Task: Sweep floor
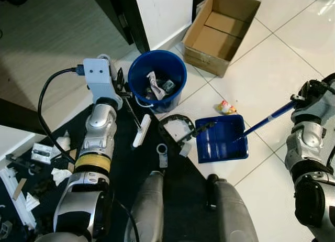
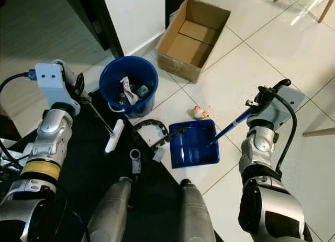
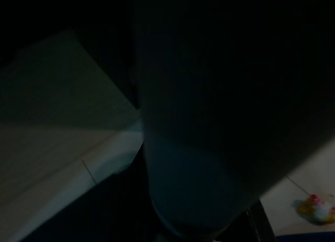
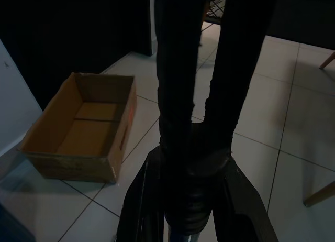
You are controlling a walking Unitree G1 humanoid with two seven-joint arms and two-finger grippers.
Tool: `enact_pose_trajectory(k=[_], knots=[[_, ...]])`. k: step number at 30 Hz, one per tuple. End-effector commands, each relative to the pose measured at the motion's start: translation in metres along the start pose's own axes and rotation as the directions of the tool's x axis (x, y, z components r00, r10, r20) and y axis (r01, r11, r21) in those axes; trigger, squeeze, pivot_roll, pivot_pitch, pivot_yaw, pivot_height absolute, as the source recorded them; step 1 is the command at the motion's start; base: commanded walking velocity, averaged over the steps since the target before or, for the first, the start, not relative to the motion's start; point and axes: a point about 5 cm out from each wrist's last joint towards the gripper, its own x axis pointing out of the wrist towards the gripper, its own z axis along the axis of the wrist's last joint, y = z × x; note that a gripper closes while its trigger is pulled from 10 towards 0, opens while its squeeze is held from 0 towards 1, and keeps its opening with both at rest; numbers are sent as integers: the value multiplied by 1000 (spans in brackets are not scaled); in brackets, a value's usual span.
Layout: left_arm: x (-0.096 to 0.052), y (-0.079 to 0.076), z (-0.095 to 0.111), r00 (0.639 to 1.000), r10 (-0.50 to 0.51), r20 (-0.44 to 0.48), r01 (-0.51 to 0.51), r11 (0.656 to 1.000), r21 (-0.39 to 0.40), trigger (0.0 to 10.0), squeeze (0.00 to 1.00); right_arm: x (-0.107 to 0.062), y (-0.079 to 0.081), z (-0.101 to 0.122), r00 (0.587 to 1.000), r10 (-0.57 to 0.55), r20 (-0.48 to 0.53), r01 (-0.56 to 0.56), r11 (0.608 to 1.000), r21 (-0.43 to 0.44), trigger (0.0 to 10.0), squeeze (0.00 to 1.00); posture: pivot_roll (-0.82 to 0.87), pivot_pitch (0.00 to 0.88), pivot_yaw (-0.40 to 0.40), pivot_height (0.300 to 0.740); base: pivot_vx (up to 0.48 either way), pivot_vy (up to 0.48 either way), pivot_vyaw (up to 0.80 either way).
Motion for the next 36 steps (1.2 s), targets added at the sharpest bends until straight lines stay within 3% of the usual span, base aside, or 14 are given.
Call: enact_pose_trajectory(k=[1, 3, 4, 5, 8, 9, 11, 12, 14, 18, 29, 32, 34, 36], knots=[[-15, -10, -32, 993, -3, -117, 2, 1000, -8, 10000, 0, -7, -10, -8, 1000, -13, -22, 12, 999, -40, 10000, 0, 121, 392, 46, 740, 0, 0, 0], [-16, -13, -33, 993, -3, -119, 2, 1000, -7, 10000, 0, -7, -10, -8, 1000, -13, -22, 12, 999, -40, 10000, 0, 121, 392, 46, 740, 0, 0, 0], [-17, -34, -35, 991, -31, -131, 26, 999, -43, 10000, 0, -8, -10, -10, 999, -18, -33, 17, 999, -43, 10000, 0, 117, 388, 43, 740, 0, 0, 0], [-17, -34, -35, 991, -31, -131, 26, 999, -43, 10000, 0, -8, -10, -10, 999, -18, -33, 17, 999, -43, 10000, 0, 117, 388, 43, 740, 0, 0, 0], [-19, -80, -30, 984, -117, -134, 99, 986, -137, 10000, 0, -10, -11, -15, 997, -37, -69, 35, 999, -28, 10000, 0, 115, 381, 42, 740, 0, 0, 0], [-19, -80, -30, 984, -117, -134, 99, 986, -137, 10000, 0, -10, -11, -15, 997, -37, -69, 35, 999, -28, 10000, 0, 115, 381, 42, 740, 0, 0, 0], [-21, -110, -21, 977, -161, -138, 131, 970, -205, 10000, 0, -11, -12, -17, 995, -50, -82, 48, 998, -31, 10000, 0, 114, 370, 45, 740, 0, 0, 0], [-21, -110, -21, 977, -161, -138, 131, 970, -205, 10000, 0, -11, -12, -17, 995, -50, -82, 48, 998, -31, 10000, 0, 114, 370, 45, 740, 0, 0, 0], [-26, -150, 0, 969, -214, -121, 167, 935, -313, 10000, 0, -12, -11, -19, 994, -55, -92, 52, 998, -36, 10000, 0, 119, 361, 47, 740, 0, 0, 0], [-24, -171, 24, 972, -230, -48, 192, 896, -400, 10000, 0, -13, -11, -20, 994, -60, -95, 57, 998, -38, 10000, 0, 122, 359, 48, 740, 0, 0, 0], [-7, -201, 88, 974, -224, 37, 208, 812, -546, 10000, 0, -18, -5, -25, 992, -62, -107, 59, 998, -31, 10000, 0, 126, 352, 53, 740, 0, 0, 0], [-3, -192, 99, 975, -212, 61, 210, 809, -550, 10000, 0, -17, -5, -24, 993, -63, -104, 60, 998, -28, 10000, 0, 127, 351, 54, 740, 0, 0, 0], [7, -169, 114, 976, -180, 124, 218, 813, -539, 10000, 0, -15, -5, -22, 993, -60, -98, 57, 998, -28, 10000, 0, 126, 348, 49, 740, 0, 0, 0], [10, -161, 118, 975, -170, 146, 222, 815, -535, 10000, 0, -15, -5, -22, 994, -59, -96, 57, 998, -27, 10000, 0, 126, 347, 49, 740, 0, 0, 0]])
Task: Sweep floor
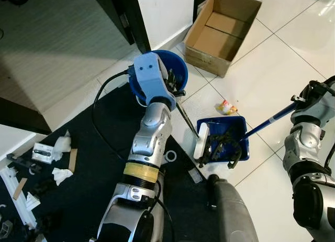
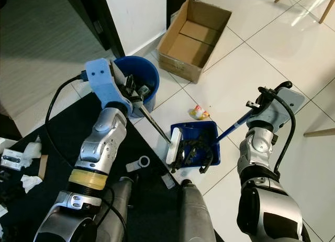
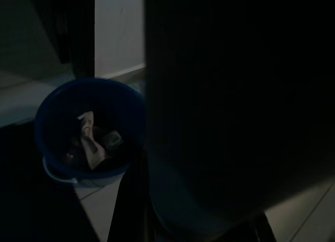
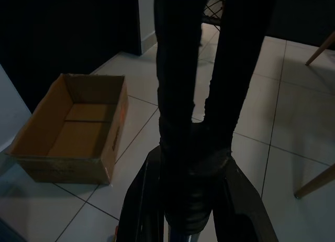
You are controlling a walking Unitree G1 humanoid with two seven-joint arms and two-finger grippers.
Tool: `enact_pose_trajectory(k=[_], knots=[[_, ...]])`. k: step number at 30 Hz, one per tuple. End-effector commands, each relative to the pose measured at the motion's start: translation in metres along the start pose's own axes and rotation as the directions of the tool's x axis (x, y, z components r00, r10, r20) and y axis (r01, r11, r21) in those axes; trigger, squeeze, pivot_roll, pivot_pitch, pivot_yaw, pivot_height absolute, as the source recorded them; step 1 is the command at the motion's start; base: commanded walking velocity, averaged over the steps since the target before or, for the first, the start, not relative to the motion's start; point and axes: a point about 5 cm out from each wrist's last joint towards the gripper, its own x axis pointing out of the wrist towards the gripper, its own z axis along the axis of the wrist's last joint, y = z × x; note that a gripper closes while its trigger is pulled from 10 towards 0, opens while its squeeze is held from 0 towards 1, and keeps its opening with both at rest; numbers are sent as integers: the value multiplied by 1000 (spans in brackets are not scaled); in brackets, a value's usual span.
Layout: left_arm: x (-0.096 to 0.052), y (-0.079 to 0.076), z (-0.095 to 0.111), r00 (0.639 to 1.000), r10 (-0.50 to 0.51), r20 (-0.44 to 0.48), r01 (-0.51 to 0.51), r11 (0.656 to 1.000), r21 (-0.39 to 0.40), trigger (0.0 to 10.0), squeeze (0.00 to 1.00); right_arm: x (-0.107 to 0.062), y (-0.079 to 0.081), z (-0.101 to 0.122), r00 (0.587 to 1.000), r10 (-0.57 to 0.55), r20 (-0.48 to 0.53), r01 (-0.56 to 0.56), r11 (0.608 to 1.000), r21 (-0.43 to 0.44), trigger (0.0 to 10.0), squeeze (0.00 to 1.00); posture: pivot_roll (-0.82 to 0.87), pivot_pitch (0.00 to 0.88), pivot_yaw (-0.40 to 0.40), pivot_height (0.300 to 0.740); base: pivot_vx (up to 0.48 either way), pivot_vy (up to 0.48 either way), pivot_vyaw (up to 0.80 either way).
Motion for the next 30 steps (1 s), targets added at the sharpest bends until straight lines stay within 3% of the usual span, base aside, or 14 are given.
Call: enact_pose_trajectory(k=[1, 4, 7, 8, 9, 13, 15, 16, 17, 21, 23, 26, 30], knots=[[12, -55, 56, 971, -160, 181, 181, 977, -109, 10000, 0, -11, -7, -18, 996, -11, -87, 9, 1000, -29, 10000, 0, 126, 347, 49, 740, 0, 0, 0], [17, -42, 70, 966, -161, 204, 181, 980, -79, 10000, 0, -10, -7, -17, 996, -8, -85, 6, 1000, -29, 10000, 0, 124, 345, 45, 740, 0, 0, 0], [26, -14, 96, 947, -251, 199, 216, 959, 180, 10000, 0, -9, -6, -16, 997, -3, -82, 1, 1000, -27, 10000, 0, 122, 345, 43, 740, 0, 0, 0], [27, -6, 102, 947, -266, 182, 219, 945, 243, 10000, 0, -9, -6, -16, 997, -2, -82, 0, 1000, -26, 10000, 0, 123, 342, 40, 740, 0, 0, 0], [27, -6, 102, 947, -266, 182, 219, 945, 243, 10000, 0, -9, -6, -16, 997, -2, -82, 0, 1000, -26, 10000, 0, 123, 342, 40, 740, 0, 0, 0], [27, 24, 105, 963, -261, 62, 203, 862, 465, 10000, 0, -9, -5, -17, 996, 6, -87, -8, 1000, -25, 10000, 0, 126, 339, 34, 740, 0, 0, 0], [27, 42, 104, 976, -219, 21, 175, 830, 530, 10000, 0, -10, -4, -18, 996, 14, -92, -16, 1000, -21, 10000, 0, 123, 331, 30, 740, 0, 0, 0], [27, 42, 104, 976, -219, 21, 175, 830, 530, 10000, 0, -10, -4, -18, 996, 14, -92, -16, 1000, -21, 10000, 0, 123, 331, 30, 740, 0, 0, 0], [25, 63, 99, 985, -172, -30, 155, 779, 607, 10000, 0, -11, -2, -19, 995, 21, -99, -22, 1000, -14, 10000, 0, 122, 328, 30, 740, 0, 0, 0], [16, 80, 90, 982, -171, -86, 188, 781, 595, 10000, 0, -11, -4, -20, 994, 18, -110, -19, 1000, -6, 10000, 0, 115, 306, 24, 740, 0, 0, 0], [16, 80, 90, 982, -171, -86, 188, 781, 595, 10000, 0, -11, -4, -20, 994, 18, -110, -19, 1000, -6, 10000, 0, 115, 306, 24, 740, 0, 0, 0], [4, 78, 80, 959, -253, -131, 284, 813, 509, 10000, 0, -10, -12, -20, 993, -12, -121, 12, 1000, -5, 10000, 0, 108, 247, 10, 740, 0, 0, 0], [1, 78, 75, 955, -264, -138, 297, 814, 500, 10000, 0, -10, -16, -21, 992, -27, -124, 26, 1000, -7, 10000, 0, 99, 203, 0, 740, 0, 0, 0]])
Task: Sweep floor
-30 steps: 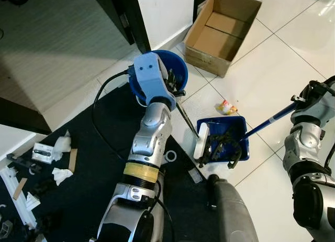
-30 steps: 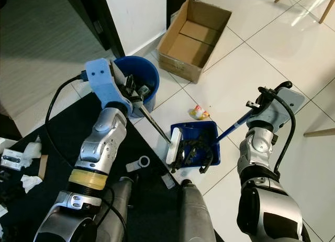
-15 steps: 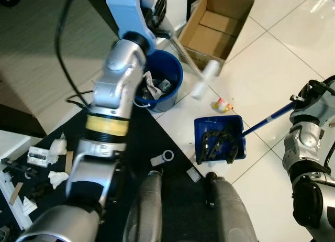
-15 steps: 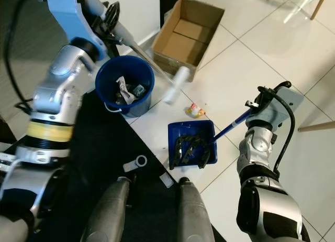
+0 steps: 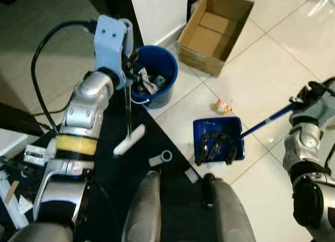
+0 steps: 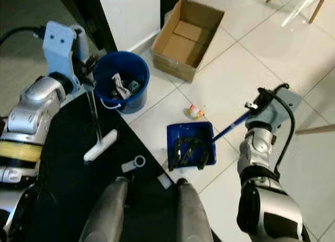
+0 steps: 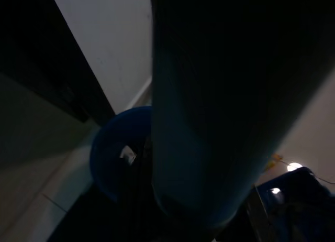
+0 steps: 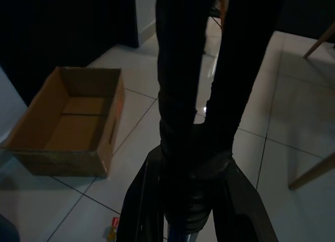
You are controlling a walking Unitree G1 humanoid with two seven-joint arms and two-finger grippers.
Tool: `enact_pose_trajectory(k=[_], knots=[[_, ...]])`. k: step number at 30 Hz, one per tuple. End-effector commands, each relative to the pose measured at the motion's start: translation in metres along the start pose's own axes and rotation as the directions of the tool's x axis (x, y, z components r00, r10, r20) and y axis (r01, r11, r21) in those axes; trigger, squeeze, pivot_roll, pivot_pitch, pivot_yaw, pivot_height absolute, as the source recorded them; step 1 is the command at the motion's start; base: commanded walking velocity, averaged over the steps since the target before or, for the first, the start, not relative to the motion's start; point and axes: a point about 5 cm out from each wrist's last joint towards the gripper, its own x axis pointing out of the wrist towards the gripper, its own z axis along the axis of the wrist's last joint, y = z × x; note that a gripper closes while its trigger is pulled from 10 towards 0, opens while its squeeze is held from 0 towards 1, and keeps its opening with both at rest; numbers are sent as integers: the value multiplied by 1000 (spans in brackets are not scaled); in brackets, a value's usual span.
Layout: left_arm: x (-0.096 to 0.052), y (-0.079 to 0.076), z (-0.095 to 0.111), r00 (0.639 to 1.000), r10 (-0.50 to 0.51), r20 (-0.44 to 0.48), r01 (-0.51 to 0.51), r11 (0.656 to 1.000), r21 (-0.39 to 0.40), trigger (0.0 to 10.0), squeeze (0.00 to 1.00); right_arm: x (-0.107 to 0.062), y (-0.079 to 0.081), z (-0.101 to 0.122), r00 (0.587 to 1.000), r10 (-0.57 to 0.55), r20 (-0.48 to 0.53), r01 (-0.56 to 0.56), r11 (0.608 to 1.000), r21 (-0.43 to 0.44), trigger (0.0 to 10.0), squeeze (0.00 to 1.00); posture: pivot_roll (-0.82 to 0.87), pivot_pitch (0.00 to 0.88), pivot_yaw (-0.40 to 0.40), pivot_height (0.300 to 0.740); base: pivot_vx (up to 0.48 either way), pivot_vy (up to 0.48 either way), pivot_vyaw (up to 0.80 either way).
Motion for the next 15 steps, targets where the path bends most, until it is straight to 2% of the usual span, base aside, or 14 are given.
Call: enact_pose_trajectory(k=[1, 5, 7, 8, 11, 12, 13, 15], knots=[[-5, -6, 3, 998, -42, 38, 42, 999, 4, 10000, 0, -10, -15, -16, 997, -44, -69, 43, 999, -22, 10000, 0, 95, 191, -4, 740, 0, 0, 0], [-9, -5, -7, 999, -44, 1, 44, 999, 20, 10000, 0, -8, -22, -13, 995, -81, -62, 80, 997, -10, 10000, 0, 84, 164, -11, 740, 0, 0, 0], [-17, 7, -25, 998, 9, -64, -5, 998, 62, 10000, 0, -4, -35, -3, 988, -152, -21, 153, 987, 44, 10000, 0, 76, 123, -20, 740, 0, 0, 0], [-17, 7, -25, 998, 9, -64, -5, 998, 62, 10000, 0, -4, -35, -3, 988, -152, -21, 153, 987, 44, 10000, 0, 76, 123, -20, 740, 0, 0, 0], [-33, 33, -45, 980, 141, -139, -126, 985, 115, 10000, 0, 10, -55, 22, 968, -246, 60, 237, 964, 119, 10000, 0, 63, 84, -19, 740, 0, 0, 0], [-33, 33, -45, 980, 141, -139, -126, 985, 115, 10000, 0, 10, -55, 22, 968, -246, 60, 237, 964, 119, 10000, 0, 63, 84, -19, 740, 0, 0, 0], [-38, 42, -50, 971, 187, -150, -169, 978, 125, 10000, 0, 16, -59, 33, 962, -258, 91, 244, 960, 140, 10000, 0, 63, 70, -20, 740, 0, 0, 0], [-42, 46, -53, 966, 202, -161, -182, 974, 131, 10000, 0, 19, -61, 40, 958, -265, 110, 247, 957, 153, 10000, 0, 63, 62, -19, 740, 0, 0, 0]])
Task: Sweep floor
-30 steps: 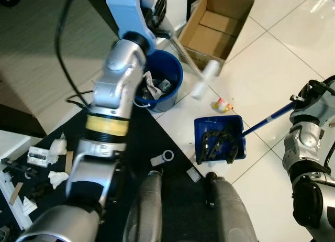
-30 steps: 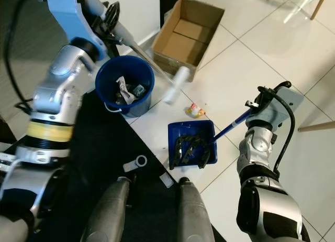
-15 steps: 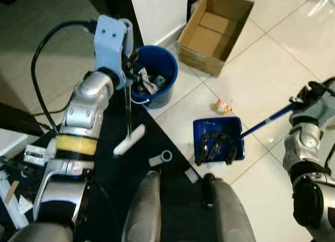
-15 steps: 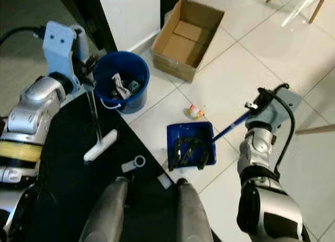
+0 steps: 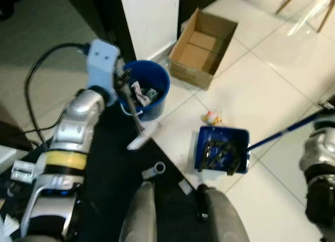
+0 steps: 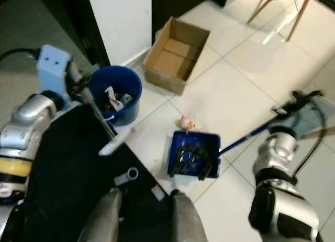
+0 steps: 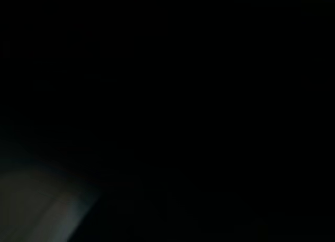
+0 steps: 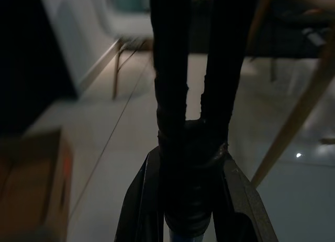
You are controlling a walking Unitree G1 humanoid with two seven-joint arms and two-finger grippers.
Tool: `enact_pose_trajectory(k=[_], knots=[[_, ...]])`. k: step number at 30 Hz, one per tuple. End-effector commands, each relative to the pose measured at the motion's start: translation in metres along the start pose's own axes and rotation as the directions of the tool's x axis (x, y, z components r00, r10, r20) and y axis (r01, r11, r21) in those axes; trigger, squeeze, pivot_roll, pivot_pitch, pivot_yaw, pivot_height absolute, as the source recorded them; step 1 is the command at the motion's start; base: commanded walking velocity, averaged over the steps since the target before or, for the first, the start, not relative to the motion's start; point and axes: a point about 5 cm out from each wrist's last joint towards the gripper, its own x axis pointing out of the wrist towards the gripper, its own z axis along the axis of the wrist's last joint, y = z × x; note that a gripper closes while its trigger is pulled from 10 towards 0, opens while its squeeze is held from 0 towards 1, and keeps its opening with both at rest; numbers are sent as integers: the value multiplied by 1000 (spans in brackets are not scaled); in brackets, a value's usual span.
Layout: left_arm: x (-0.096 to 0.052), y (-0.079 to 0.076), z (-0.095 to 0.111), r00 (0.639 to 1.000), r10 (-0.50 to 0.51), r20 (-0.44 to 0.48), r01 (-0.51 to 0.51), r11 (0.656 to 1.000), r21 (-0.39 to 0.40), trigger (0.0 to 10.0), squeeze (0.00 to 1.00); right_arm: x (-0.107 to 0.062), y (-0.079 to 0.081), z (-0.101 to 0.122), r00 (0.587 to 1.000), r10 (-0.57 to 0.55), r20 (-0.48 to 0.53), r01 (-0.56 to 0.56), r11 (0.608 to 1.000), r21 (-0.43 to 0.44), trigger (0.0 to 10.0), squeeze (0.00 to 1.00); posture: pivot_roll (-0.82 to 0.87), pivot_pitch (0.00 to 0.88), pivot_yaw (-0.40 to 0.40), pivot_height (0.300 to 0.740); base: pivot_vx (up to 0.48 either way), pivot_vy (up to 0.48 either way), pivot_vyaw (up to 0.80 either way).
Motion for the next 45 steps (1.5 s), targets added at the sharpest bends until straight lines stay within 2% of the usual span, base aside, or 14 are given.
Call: enact_pose_trajectory(k=[1, 7, 9, 16, 17, 19, 24, 26, 27, 30, 31, 33, 38, 45], knots=[[-9, 15, -14, 998, 50, -42, -49, 998, 31, 10000, 0, 11, 0, 20, 997, -22, 78, 18, 998, 53, 10000, 0, 61, 52, -20, 740, 0, 0, 0], [-18, 21, -32, 992, 67, -102, -62, 996, 57, 10000, 0, 24, 0, 43, 989, -65, 136, 50, 992, 113, 10000, 0, 58, 34, -21, 740, 0, 0, 0], [-20, 23, -37, 990, 94, -109, -88, 995, 57, 10000, 0, 28, 5, 51, 985, -77, 153, 56, 989, 138, 10000, 0, 55, 31, -24, 740, 0, 0, 0], [-14, 20, -38, 981, 181, -63, -182, 983, -10, 10000, 0, 34, 50, 68, 983, -76, 170, 48, 986, 162, 10000, 0, 50, 26, -31, 740, 0, 0, 0], [-14, 20, -38, 981, 181, -63, -182, 983, -10, 10000, 0, 34, 50, 68, 983, -76, 170, 48, 986, 162, 10000, 0, 50, 26, -31, 740, 0, 0, 0], [-11, 17, -36, 977, 210, -41, -212, 976, -50, 10000, 0, 35, 74, 77, 983, -59, 172, 28, 984, 174, 10000, 0, 49, 29, -36, 740, 0, 0, 0], [-9, 16, -35, 974, 224, -34, -226, 972, -69, 10000, 0, 36, 87, 84, 982, -85, 167, 56, 984, 170, 10000, 0, 53, 34, -46, 740, 0, 0, 0], [-8, 15, -35, 971, 236, -22, -237, 969, -76, 10000, 0, 35, 114, 97, 984, -70, 165, 42, 986, 164, 10000, 0, 56, 37, -55, 740, 0, 0, 0], [-8, 15, -35, 971, 236, -22, -237, 969, -76, 10000, 0, 35, 114, 97, 984, -70, 165, 42, 986, 164, 10000, 0, 56, 37, -55, 740, 0, 0, 0], [-7, 11, -34, 969, 248, -3, -248, 964, -96, 10000, 0, 31, 140, 105, 986, 11, 164, -42, 982, 182, 10000, 0, 67, 41, -76, 740, 0, 0, 0], [-6, 7, -38, 967, 254, -18, -254, 960, -115, 10000, 0, 27, 154, 105, 986, 77, 149, -108, 972, 211, 10000, 0, 68, 42, -78, 740, 0, 0, 0], [-6, 5, -43, 962, 271, -40, -274, 954, -122, 10000, 0, 25, 159, 104, 983, 110, 146, -140, 966, 215, 10000, 0, 66, 40, -81, 740, 0, 0, 0], [-7, 3, -51, 953, 291, -86, -300, 945, -129, 10000, 0, 23, 158, 97, 984, 129, 125, -154, 964, 219, 10000, 0, 62, 39, -79, 740, 0, 0, 0], [-8, 0, -63, 930, 343, -134, -360, 924, -129, 10000, 0, 22, 136, 75, 993, 75, 92, -91, 979, 184, 10000, 0, 49, 35, -61, 740, 0, 0, 0]])
